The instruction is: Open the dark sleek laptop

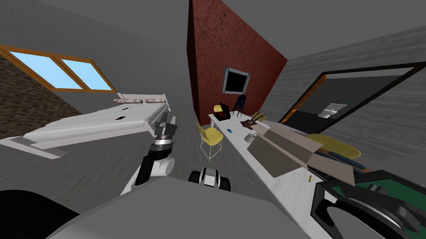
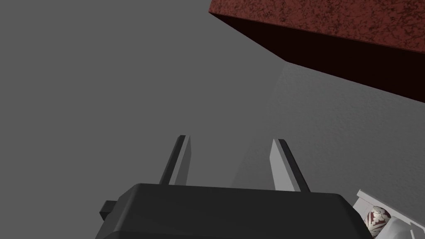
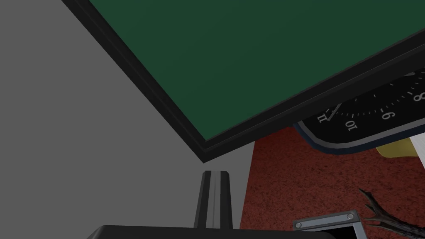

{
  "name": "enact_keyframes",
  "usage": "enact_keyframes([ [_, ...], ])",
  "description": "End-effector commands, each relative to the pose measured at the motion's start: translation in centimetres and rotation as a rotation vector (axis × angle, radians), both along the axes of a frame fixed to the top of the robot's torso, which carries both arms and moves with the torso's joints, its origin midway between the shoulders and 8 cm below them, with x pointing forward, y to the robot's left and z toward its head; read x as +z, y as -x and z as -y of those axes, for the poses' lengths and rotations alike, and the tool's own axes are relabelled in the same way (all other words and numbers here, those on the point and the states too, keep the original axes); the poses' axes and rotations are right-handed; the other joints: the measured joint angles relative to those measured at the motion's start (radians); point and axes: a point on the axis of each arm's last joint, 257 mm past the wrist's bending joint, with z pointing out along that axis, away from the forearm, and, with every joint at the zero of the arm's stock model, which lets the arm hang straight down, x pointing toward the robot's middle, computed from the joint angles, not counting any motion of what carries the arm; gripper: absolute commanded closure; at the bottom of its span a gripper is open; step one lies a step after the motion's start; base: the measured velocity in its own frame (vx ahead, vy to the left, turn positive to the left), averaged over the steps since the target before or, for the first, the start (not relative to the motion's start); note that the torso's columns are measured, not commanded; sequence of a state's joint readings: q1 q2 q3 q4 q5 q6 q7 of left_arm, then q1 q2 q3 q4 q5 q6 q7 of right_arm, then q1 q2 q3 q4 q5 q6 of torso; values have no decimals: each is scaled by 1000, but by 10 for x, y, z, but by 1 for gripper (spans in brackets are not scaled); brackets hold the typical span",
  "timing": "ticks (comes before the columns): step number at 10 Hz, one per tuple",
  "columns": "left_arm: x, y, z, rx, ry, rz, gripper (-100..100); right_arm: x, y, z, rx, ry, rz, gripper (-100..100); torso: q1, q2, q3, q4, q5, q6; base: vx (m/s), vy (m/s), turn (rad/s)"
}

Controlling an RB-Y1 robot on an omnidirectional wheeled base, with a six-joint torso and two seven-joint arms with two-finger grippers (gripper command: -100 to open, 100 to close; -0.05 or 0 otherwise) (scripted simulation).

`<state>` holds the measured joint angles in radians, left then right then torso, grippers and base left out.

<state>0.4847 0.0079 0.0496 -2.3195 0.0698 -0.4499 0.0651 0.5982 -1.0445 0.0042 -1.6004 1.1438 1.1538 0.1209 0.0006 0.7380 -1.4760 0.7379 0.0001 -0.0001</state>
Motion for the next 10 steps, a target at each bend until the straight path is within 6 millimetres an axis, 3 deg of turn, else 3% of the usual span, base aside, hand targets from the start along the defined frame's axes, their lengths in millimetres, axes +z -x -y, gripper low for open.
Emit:
enact_keyframes([
  [1,0,0,0,0,0,0,0,-5,8,-15,-19,38,38,100,0,0,0,0,0,0,-52,-7,112],
  [5,0,0,0,0,0,0,0,-5,10,-27,-18,77,59,100,-1,0,0,0,0,0,-42,-9,61],
  [6,0,0,0,0,0,0,0,-2,12,-25,-13,119,17,-100,0,-1,-1,0,0,0,-126,-73,275],
  [10,0,0,0,0,0,0,0,3,17,-19,1,209,-79,-100,-1,2,2,1,0,0,-207,-138,233],
])
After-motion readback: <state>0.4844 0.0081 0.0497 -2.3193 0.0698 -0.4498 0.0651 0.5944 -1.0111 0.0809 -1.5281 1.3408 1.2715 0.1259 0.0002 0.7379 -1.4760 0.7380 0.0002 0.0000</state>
